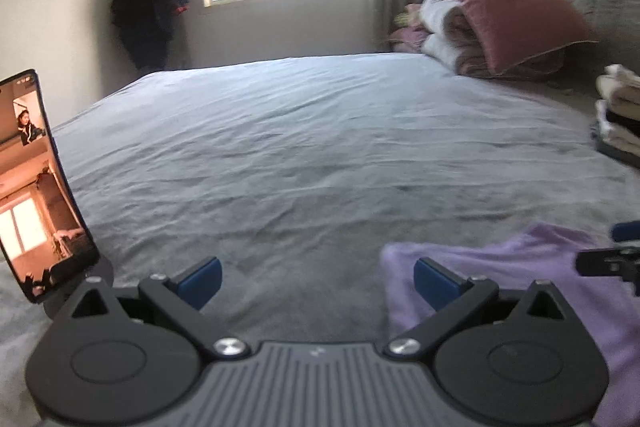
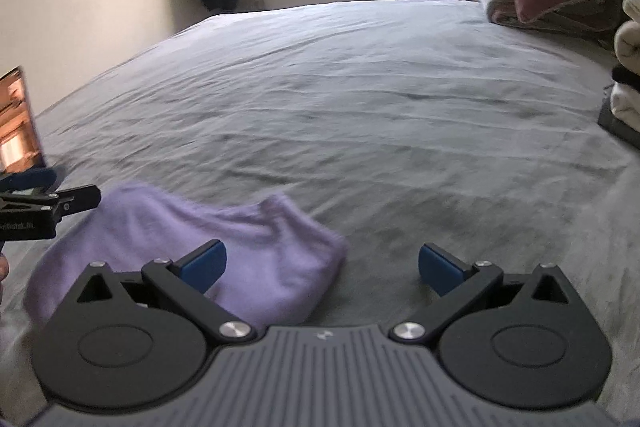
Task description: Fold clothes
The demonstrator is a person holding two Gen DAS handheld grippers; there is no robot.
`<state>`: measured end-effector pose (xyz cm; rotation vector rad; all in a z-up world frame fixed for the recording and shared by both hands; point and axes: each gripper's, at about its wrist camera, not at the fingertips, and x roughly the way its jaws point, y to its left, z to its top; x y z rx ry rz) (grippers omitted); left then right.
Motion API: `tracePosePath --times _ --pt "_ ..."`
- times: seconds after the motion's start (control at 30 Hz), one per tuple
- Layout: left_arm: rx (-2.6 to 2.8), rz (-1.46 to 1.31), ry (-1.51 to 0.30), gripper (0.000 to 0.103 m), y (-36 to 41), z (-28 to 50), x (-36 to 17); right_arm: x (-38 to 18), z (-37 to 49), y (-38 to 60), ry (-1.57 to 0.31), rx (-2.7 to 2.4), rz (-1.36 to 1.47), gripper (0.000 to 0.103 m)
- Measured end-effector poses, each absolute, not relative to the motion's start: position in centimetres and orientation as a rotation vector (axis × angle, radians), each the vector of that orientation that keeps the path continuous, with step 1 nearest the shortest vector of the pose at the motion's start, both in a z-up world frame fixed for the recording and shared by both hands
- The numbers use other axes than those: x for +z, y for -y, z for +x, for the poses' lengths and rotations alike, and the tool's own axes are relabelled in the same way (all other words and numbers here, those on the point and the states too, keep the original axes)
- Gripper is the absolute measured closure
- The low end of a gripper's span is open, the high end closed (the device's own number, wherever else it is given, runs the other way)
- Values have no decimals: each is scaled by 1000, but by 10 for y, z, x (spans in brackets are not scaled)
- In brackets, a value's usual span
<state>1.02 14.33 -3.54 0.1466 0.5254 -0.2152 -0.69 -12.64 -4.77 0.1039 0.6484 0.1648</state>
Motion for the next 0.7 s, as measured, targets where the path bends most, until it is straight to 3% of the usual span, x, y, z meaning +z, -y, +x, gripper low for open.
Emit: tracePosePath --times 0.37,0.7 --pt "-349 243 -559 1 -155 -29 -50 -52 -49 91 -633 286 -65 0" --pt "-348 231 -603 1 -175 -45 -52 -57 -80 115 -630 322 -39 0"
